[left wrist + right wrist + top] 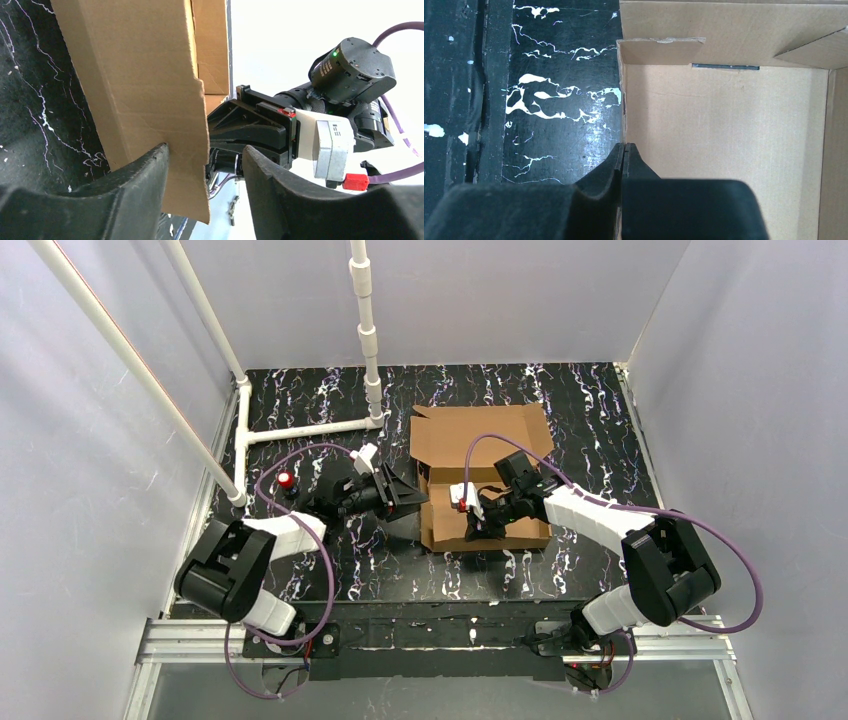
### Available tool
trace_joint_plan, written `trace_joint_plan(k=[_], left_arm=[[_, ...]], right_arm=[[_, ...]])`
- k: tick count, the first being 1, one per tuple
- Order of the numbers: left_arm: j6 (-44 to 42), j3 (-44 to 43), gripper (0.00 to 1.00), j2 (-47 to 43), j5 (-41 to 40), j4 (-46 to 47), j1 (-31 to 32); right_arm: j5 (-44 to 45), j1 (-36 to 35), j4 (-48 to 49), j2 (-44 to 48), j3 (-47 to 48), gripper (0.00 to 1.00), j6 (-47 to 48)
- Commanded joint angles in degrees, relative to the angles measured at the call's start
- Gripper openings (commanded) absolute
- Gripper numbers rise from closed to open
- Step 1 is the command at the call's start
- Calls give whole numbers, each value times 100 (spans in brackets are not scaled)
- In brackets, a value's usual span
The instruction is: Fold the paper box
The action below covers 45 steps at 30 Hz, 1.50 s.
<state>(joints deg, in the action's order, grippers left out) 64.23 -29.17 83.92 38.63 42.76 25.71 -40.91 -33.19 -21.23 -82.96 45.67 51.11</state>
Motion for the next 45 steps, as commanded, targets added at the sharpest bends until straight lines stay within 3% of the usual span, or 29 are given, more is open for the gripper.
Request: trace_joint_plan(k=[1, 9, 12, 16, 20, 24, 31, 38, 45], left_arm=[[471, 72, 50, 225, 156, 861, -61], [1076, 155, 35, 781, 228, 1832, -132], [1206, 181, 24, 942, 262, 2073, -166], [1210, 201, 11, 1169, 292, 2074, -224], [1010, 194, 7, 1411, 319, 1838, -255], [883, 202, 8, 1540, 325, 1730, -255], [475, 74, 28, 1404, 372, 1069, -259], [314, -153, 41, 1441, 495, 675, -259], [117, -389, 45, 1399, 494, 119, -210]], right_arm=[[681, -43, -190, -308, -129, 1, 82], [680, -47, -215, -330, -126, 1, 100], [680, -41, -215, -326, -120, 1, 107], [680, -42, -214, -326, -120, 1, 109], [680, -41, -214, -326, -120, 1, 98], [680, -47, -215, -328, -120, 1, 101], [693, -47, -202, -352, -120, 1, 92], [733, -46, -175, -388, -111, 1, 66], [748, -47, -147, -414, -105, 1, 50]])
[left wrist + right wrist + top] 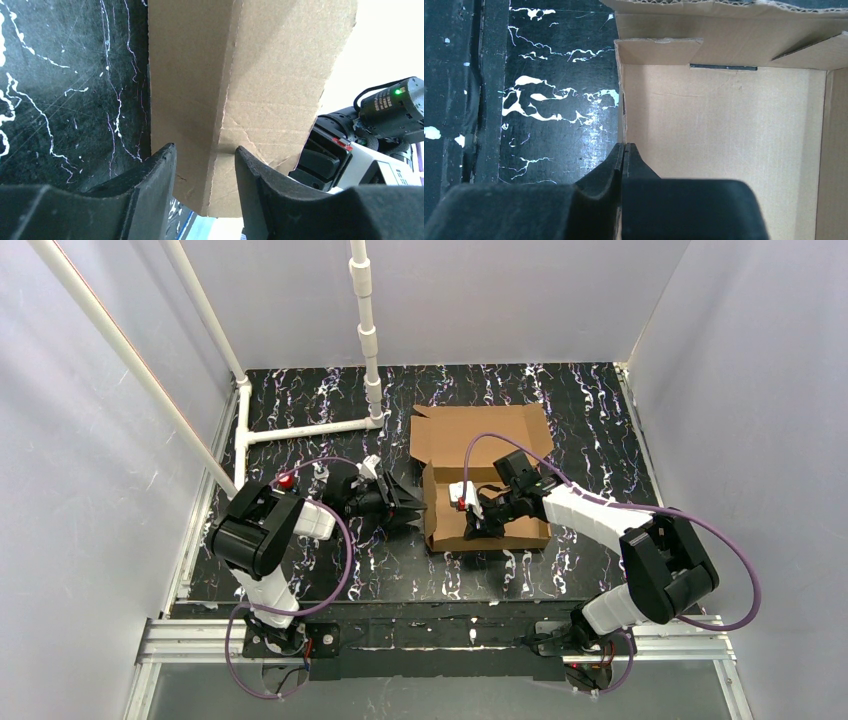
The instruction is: Fold the paper box
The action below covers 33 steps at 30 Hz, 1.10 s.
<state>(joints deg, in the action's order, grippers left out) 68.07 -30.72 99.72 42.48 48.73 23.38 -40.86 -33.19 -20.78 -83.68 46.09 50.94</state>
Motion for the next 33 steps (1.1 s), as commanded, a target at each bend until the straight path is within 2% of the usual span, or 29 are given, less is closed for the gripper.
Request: trace_joint_plan(k=[1, 4, 7, 16, 20, 23, 28, 33], left_arm=[[-325, -271, 47, -193, 77, -614, 46], [-458, -355, 59, -255, -71, -975, 119], [-566, -440, 62, -348, -223, -1266, 200], [-1177, -1116, 62, -583, -915, -3034, 605], [-1439, -1512, 62, -709, -1394, -4112, 776], [-1743, -2004, 62, -723, -2034, -5259, 954], [-1923, -2576, 56, -554, -2511, -6097, 1233], [-2070, -3067, 39, -359, -2858, -6735, 1409]], right_arm=[[758, -55, -172, -342, -152, 1, 51], [798, -63, -131, -342, -152, 1, 9], [807, -78, -120, -346, -157, 1, -1], [825, -91, -114, -342, -154, 1, -6], [834, -100, -111, -351, -159, 1, -5], [834, -100, -105, -351, -152, 1, -6], [834, -109, -111, -346, -152, 1, -5], [834, -109, -115, -334, -152, 1, -15]])
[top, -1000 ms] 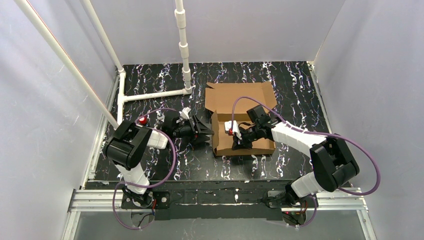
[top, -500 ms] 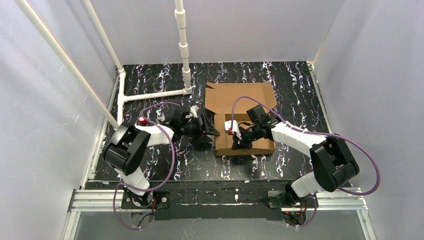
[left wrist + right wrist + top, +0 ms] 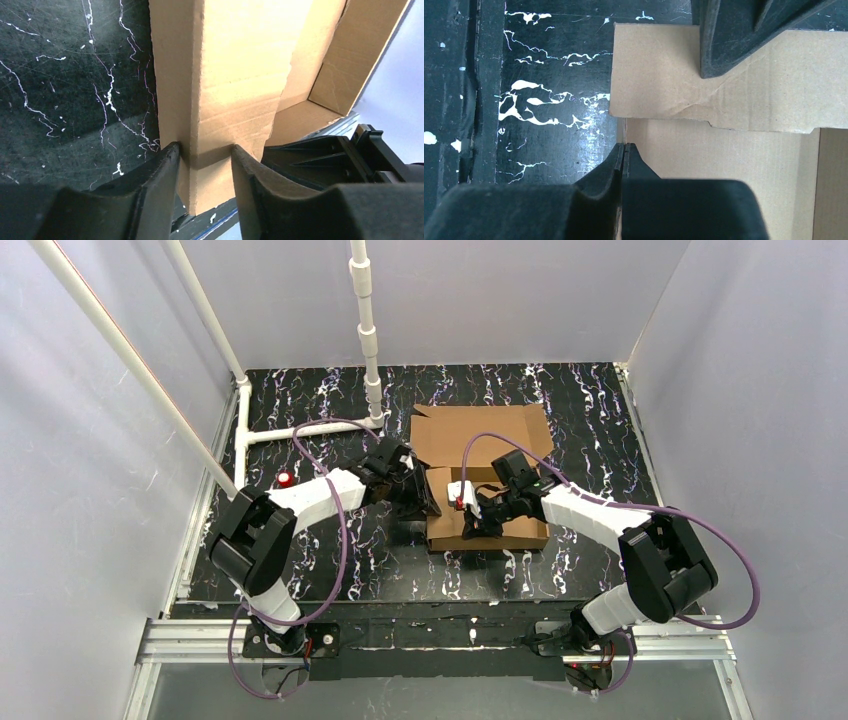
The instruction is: Fold the paper box
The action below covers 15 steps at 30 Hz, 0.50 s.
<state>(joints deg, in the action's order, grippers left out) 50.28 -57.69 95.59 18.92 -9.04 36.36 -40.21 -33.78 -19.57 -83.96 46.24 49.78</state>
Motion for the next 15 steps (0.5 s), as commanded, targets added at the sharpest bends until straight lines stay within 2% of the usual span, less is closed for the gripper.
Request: trace_joint_plan(k=[1, 8, 15], left_arm=[[-328, -440, 38, 76, -573, -1068, 128], [-534, -795, 35, 279, -784, -1505, 170], [-516, -884, 45, 394, -742, -1433, 182]], right_arm=[[761, -50, -239, -305, -168, 1, 110], [681, -58, -292, -283, -159, 1, 154], [534, -71, -396, -274, -159, 1, 285]])
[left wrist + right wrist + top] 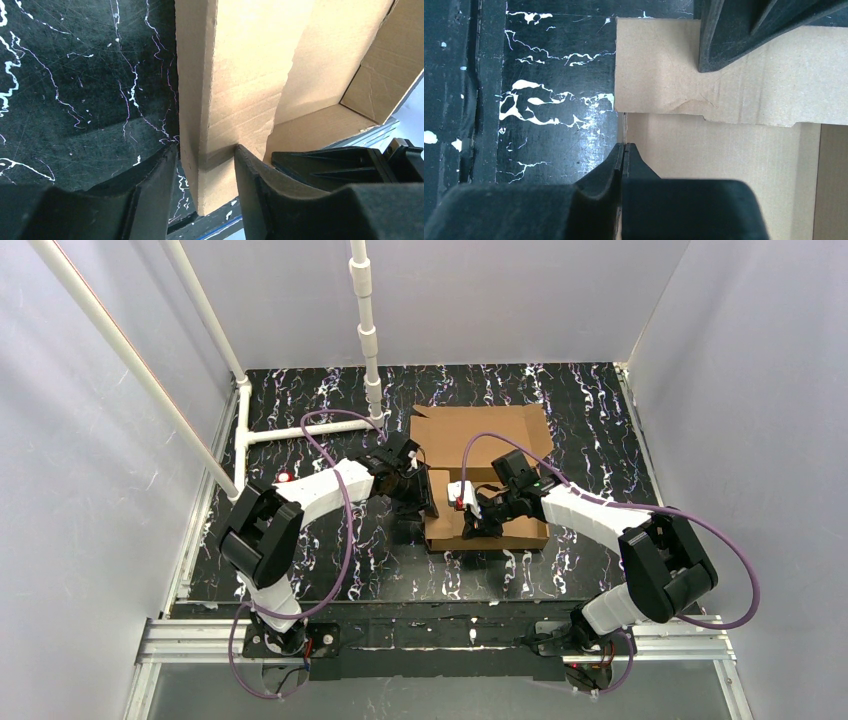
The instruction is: Fold the paper box
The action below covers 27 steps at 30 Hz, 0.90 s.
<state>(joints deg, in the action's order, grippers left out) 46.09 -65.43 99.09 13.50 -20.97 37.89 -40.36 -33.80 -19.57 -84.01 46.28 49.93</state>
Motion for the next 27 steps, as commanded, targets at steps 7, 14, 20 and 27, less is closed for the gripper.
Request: trace_joint_plan(k=[7, 14, 20, 27], left_arm=[[93, -85, 45, 27, -169, 91, 31], [280, -28, 44, 101, -283, 147, 30], [292, 65, 43, 93, -395, 120, 49], [176, -122, 36, 192, -717, -227, 251]], right_arm=[[419, -116, -699, -236, -150, 1, 632], [450, -221, -836, -215, -180, 1, 839], [426, -310, -918, -195, -172, 2, 921], [349, -311, -907, -182, -127, 11, 838]])
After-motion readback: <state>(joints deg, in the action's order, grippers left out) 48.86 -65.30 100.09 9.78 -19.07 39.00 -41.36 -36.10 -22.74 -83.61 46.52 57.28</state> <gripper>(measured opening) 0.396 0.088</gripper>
